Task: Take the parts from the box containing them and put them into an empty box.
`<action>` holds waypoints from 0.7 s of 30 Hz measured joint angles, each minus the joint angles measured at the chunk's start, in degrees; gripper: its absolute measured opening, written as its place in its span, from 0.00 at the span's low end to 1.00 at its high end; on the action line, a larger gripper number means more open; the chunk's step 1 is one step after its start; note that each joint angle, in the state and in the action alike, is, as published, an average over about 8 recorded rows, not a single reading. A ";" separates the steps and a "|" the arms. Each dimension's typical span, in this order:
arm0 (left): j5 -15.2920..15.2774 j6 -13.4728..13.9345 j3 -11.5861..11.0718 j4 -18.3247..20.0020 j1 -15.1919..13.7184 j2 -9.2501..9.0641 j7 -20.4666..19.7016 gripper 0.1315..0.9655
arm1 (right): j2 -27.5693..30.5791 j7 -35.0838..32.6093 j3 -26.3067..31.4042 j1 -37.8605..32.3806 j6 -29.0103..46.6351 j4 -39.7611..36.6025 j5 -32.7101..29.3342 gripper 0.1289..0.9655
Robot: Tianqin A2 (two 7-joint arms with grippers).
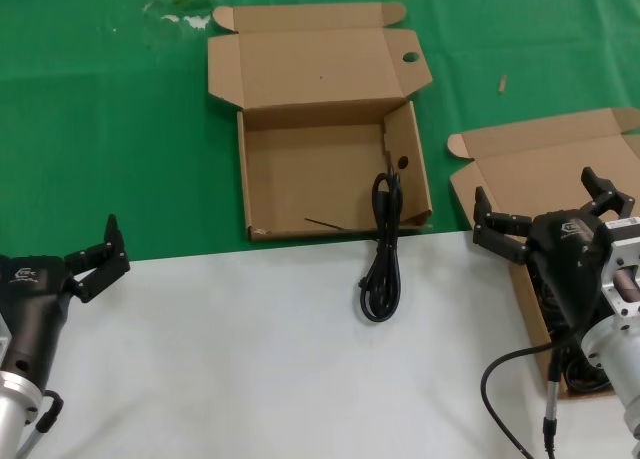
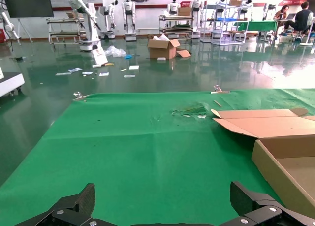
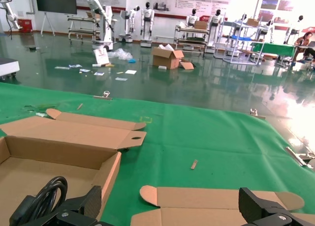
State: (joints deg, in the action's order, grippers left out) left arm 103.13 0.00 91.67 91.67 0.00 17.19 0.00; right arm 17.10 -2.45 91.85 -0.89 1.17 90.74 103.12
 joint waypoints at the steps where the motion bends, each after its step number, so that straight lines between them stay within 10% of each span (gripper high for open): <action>1: 0.00 0.00 0.00 0.00 0.00 0.00 0.00 1.00 | 0.00 0.00 0.00 0.00 0.00 0.00 0.00 1.00; 21: 0.00 0.00 0.00 0.00 0.00 0.00 0.00 1.00 | 0.00 0.00 0.00 0.00 0.00 0.00 0.00 1.00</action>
State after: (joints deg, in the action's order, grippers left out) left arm 103.13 0.00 91.67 91.67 0.00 17.19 0.00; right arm 17.10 -2.45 91.85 -0.89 1.17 90.74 103.12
